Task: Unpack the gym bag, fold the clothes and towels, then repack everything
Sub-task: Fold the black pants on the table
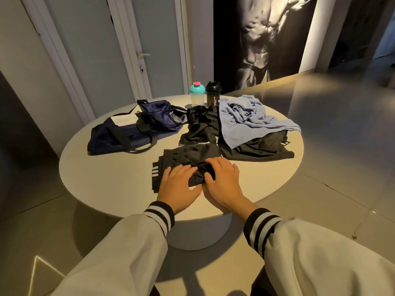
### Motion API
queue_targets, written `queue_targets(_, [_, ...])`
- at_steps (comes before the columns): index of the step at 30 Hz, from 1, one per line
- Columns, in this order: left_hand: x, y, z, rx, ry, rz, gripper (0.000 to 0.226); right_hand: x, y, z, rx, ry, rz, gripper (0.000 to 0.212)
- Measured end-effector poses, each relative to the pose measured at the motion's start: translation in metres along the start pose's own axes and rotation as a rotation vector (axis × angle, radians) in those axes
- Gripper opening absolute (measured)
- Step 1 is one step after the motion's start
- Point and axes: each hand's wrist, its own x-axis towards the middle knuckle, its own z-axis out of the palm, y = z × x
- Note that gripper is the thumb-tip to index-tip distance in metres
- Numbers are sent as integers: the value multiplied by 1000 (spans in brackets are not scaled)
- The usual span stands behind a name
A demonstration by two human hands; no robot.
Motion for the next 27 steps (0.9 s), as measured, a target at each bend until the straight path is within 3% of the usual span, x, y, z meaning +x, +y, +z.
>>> queue_targets(5, [0, 0, -25, -69, 38, -113, 28, -4, -2, -2, 90, -35, -88, 53])
queue_targets(12, [6, -9, -46, -172, -48, -205, 36, -6, -6, -8, 294, -25, -46, 47])
queue_targets(17, [3, -14, -56, -305, -20, -174, 36, -2, -4, -6, 247, 16, -21, 29])
queue_targets(22, [-12, -32, -56, -458, -186, -140, 59, 2, -3, -4, 312, 166, 121, 21])
queue_targets(27, [-16, -19, -48, -728, -75, -195, 35, 1, -10, -4, 144, 239, 141, 18])
